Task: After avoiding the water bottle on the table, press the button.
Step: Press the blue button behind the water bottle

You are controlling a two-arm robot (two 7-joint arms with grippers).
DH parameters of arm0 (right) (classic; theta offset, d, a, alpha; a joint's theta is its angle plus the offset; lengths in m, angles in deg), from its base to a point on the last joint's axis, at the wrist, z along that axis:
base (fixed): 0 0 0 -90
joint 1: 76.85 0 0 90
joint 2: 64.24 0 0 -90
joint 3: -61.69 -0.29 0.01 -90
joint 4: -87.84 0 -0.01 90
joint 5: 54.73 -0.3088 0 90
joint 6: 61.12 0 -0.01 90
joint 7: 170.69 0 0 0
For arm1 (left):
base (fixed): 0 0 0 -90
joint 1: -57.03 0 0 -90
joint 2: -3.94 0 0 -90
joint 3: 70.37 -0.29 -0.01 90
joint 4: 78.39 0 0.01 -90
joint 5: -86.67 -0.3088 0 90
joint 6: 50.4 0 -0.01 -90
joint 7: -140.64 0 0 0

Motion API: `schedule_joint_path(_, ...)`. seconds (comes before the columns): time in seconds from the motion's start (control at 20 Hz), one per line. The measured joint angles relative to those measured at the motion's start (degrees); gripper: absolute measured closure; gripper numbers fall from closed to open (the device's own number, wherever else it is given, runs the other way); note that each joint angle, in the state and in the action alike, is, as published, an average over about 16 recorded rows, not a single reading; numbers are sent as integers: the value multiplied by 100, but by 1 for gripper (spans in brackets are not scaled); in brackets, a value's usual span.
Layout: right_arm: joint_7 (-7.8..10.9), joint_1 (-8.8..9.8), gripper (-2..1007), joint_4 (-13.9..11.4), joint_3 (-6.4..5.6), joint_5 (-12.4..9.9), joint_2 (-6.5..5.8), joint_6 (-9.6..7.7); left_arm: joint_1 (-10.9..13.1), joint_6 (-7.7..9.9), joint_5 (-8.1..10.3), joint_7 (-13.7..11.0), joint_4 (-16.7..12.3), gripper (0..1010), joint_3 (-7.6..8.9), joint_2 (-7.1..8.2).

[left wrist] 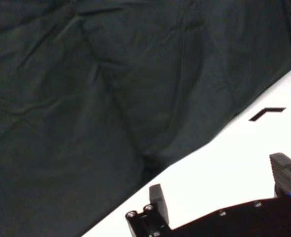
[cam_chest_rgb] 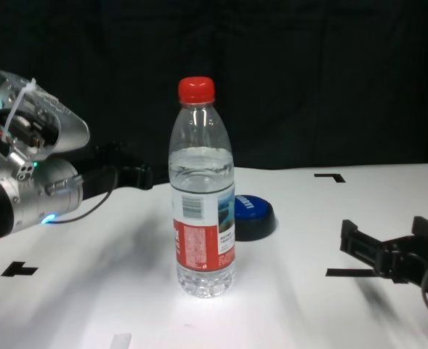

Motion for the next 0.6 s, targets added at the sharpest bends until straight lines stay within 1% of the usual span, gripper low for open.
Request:
schedule_joint_path(0.3, 0, 0, 2, 0, 0, 0, 0, 0, -169, -130, -50, -18, 168, 7, -46, -47)
schedule_joint_path(0.6, 0, 0, 2, 0, 0, 0, 0, 0, -371, -285, -109, -44, 396, 7, -106, -104)
